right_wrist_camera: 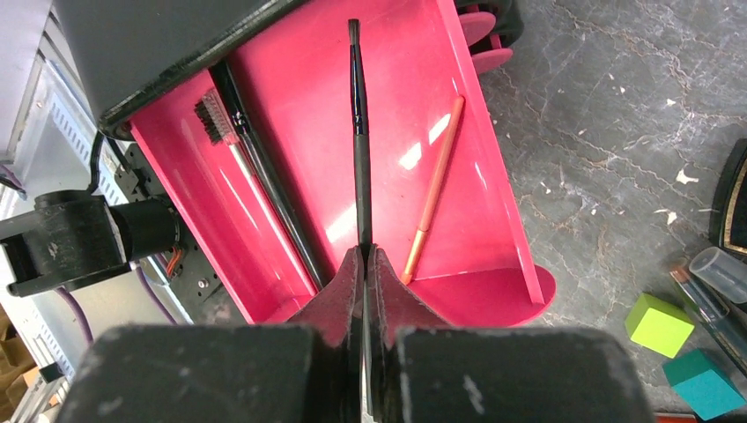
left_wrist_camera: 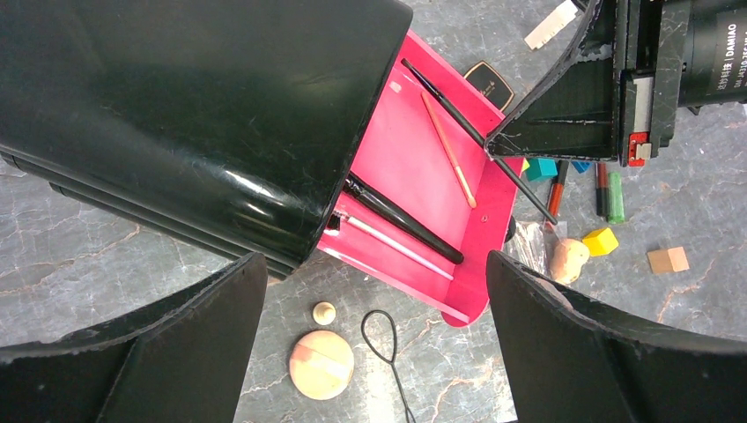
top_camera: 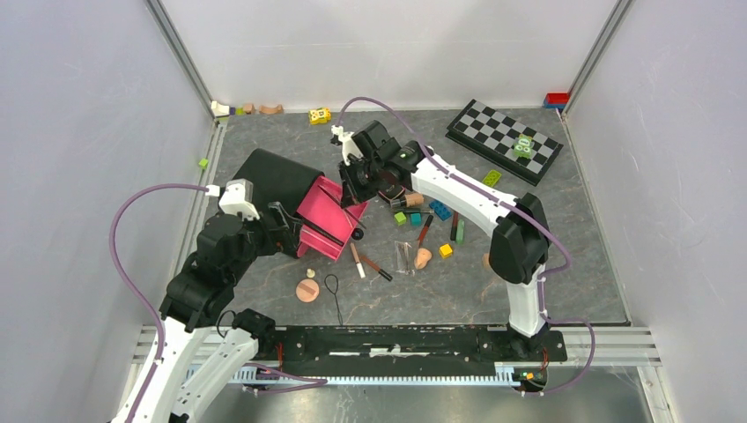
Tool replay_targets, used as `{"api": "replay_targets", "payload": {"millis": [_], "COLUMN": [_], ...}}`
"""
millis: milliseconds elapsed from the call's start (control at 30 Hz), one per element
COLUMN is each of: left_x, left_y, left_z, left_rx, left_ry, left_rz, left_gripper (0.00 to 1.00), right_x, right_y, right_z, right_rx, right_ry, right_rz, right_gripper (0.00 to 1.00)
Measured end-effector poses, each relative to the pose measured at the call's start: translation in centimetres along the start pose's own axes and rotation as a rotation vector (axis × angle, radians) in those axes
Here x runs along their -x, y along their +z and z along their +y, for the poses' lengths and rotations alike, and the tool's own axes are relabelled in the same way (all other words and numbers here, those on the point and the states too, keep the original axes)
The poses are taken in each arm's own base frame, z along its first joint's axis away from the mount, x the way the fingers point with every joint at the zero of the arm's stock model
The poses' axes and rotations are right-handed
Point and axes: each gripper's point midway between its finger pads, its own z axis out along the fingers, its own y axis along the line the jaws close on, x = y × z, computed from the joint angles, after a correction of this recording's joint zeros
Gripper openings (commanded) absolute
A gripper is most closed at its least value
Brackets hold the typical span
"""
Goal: Organize the makeup
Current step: Place the makeup brush in the drawer.
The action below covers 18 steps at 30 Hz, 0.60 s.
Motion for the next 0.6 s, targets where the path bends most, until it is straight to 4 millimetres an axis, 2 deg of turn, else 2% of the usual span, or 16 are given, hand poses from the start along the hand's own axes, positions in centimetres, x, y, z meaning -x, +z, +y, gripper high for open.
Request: {"api": "replay_targets", "payload": {"millis": [267, 600], "left_x": [0.1, 0.1], "left_y": [-0.1, -0.1], "left_z": [0.0, 0.0], "left_rx": [-0.002, -0.002], "left_ry": [-0.001, -0.001], "left_rz": [-0.004, -0.005], "left_gripper": [1.00, 1.00], "right_x": [1.3, 0.6], "right_y": [0.2, 1.3], "right_z": [0.6, 0.2], "right_rx": [0.014, 0.004], "right_ry": [0.004, 0.016], "right_rz": [-0.024, 0.007], "right_gripper": [0.00, 0.00]}}
